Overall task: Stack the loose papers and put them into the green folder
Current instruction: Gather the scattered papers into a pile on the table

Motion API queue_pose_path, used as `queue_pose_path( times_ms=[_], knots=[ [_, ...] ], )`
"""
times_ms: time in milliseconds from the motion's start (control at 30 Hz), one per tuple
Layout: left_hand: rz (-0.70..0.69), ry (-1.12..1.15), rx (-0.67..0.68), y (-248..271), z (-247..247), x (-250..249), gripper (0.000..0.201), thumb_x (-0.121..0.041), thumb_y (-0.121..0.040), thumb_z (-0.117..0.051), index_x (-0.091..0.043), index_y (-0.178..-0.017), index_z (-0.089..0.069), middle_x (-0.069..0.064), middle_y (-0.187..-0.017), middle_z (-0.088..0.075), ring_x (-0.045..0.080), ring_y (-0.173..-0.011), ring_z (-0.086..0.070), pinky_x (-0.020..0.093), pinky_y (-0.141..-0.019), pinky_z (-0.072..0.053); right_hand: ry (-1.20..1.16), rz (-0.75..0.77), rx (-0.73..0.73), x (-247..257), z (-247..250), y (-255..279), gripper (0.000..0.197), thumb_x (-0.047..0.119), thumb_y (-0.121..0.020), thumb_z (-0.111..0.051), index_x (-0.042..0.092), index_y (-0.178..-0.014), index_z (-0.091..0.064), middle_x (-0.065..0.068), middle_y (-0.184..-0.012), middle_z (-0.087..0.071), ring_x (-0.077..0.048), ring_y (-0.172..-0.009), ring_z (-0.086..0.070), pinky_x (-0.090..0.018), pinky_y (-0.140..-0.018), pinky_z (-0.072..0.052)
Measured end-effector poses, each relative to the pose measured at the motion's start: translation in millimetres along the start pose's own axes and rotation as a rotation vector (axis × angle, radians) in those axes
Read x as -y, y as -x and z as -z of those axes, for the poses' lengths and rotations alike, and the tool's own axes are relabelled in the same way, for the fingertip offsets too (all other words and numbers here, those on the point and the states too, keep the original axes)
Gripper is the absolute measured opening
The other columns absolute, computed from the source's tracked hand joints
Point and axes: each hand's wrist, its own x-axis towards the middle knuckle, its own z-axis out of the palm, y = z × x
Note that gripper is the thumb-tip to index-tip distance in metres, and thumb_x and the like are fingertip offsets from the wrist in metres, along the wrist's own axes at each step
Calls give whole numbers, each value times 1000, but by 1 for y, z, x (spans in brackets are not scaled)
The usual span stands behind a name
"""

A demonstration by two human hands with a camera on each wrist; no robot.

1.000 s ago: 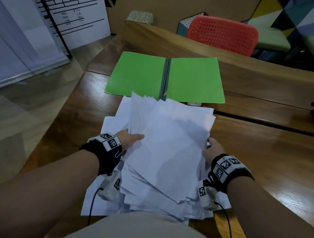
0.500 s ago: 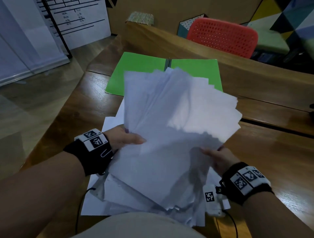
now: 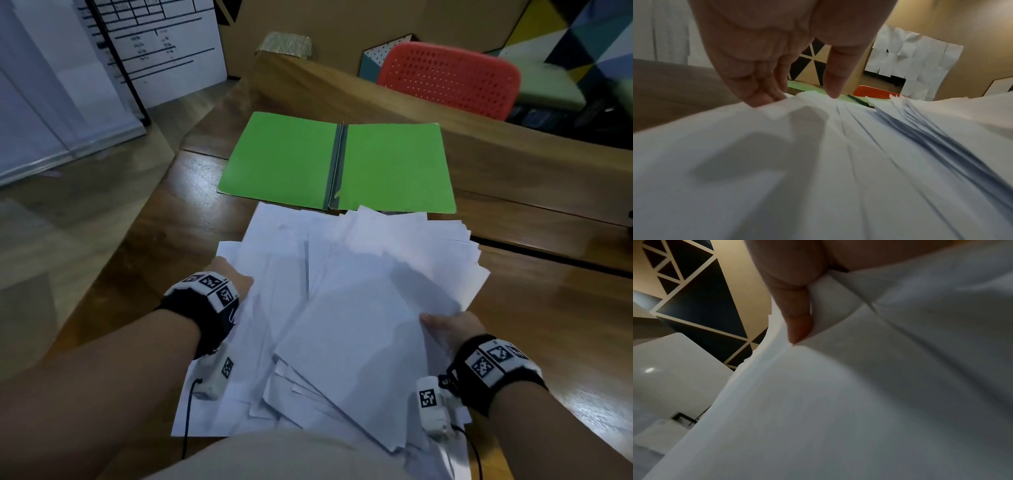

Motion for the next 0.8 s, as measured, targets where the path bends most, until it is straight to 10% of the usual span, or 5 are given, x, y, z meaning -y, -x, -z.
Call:
queue_pose_path(
  times_ms=[133,467,633,800],
  knots=[
    [-162,55,128,14,-3,-15,48,-39,-82,-60,-8,-118,-55,11,-124,-59,29,-105,-57,29,-85,-41,12,20,-21,-1,-5,-1,47,22,-71,-78,-9,-103,-62,-20,-98,-68,-37,-88,-66,-38,-77,-51],
    [-363,354,299,33,-26,-22,41,-13,-77,-70,-15,-115,-54,3,-108,-63,23,-94,-59,31,-87,-47,-75,-27,75,-9,2,-7,55,21,-57,-86,-7,-99,-65,-22,-94,-70,-41,-90,-66,-55,-91,-50],
    [-302,788,439,49,-23,-25,46,-12,-67,-62,-16,-113,-58,17,-114,-64,39,-103,-60,55,-98,-45,-162,-12,173,0,4,12,42,20,-53,-83,-6,-82,-68,-16,-67,-73,-39,-75,-68,-53,-85,-53],
    [-554,515,318,66,-35,-39,63,-33,-73,-71,-20,-128,-43,1,-118,-60,23,-108,-58,33,-94,-43,-102,28,122,10,-16,19,59,30,-56,-86,-13,-91,-66,-26,-86,-71,-44,-84,-67,-59,-85,-52]
  ],
)
